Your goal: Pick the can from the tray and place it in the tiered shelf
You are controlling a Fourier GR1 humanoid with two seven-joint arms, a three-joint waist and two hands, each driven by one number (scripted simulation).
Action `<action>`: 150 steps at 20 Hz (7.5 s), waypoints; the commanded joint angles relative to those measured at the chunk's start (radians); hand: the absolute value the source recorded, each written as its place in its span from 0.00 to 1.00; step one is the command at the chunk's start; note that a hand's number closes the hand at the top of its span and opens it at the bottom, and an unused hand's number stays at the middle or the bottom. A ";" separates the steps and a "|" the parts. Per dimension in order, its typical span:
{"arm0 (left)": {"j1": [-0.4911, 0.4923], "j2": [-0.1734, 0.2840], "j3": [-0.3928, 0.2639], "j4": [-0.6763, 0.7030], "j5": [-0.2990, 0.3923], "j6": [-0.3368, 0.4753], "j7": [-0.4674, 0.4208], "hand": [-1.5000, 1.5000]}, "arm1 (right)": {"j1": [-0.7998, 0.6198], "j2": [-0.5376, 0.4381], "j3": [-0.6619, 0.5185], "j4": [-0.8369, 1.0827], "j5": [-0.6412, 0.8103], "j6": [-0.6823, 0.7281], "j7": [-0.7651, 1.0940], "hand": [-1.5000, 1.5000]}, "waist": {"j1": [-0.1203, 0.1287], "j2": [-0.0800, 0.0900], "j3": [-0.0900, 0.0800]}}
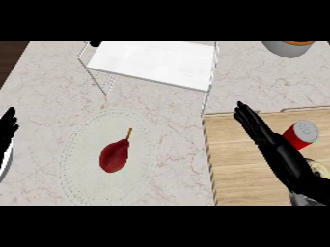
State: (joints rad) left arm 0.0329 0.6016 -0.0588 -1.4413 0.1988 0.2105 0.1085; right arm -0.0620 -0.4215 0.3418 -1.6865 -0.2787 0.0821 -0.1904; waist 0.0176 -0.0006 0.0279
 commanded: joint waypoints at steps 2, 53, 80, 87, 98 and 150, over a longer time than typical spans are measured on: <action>0.035 -0.067 -0.017 0.014 0.027 -0.003 0.011 0.50 | -0.023 -0.144 -0.209 0.023 -0.037 0.025 -0.025 1.00 | -0.027 0.001 -0.028; -0.101 -0.329 -0.002 0.174 0.049 -0.109 0.095 0.50 | -0.219 -0.413 -0.160 -0.084 0.372 0.259 1.029 0.00 | -0.019 0.001 -0.028; -0.028 -0.360 0.082 0.087 -0.011 -0.191 0.128 0.50 | -0.167 -0.127 -0.205 0.086 0.886 0.254 0.896 0.00 | -0.016 0.000 -0.028; -0.100 -0.388 0.074 0.053 -0.026 -0.151 0.246 0.50 | -0.249 -0.064 -0.231 0.320 0.963 0.150 0.717 0.00 | -0.012 0.002 -0.027; -0.080 -0.371 0.117 0.093 -0.037 -0.200 0.184 0.50 | -0.228 -0.086 -0.127 0.356 1.034 0.311 0.567 1.00 | -0.009 0.003 -0.028; -0.048 -0.400 0.105 0.063 -0.053 -0.228 0.168 0.50 | -1.592 0.421 -0.084 0.755 1.107 -0.229 1.536 1.00 | 0.018 0.001 -0.030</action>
State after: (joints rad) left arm -0.0574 0.1931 0.0367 -1.3783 0.1300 0.0062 0.2925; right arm -1.5848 -0.0112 0.3190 -1.0207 0.8293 -0.1493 1.1973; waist 0.0414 -0.0035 -0.0001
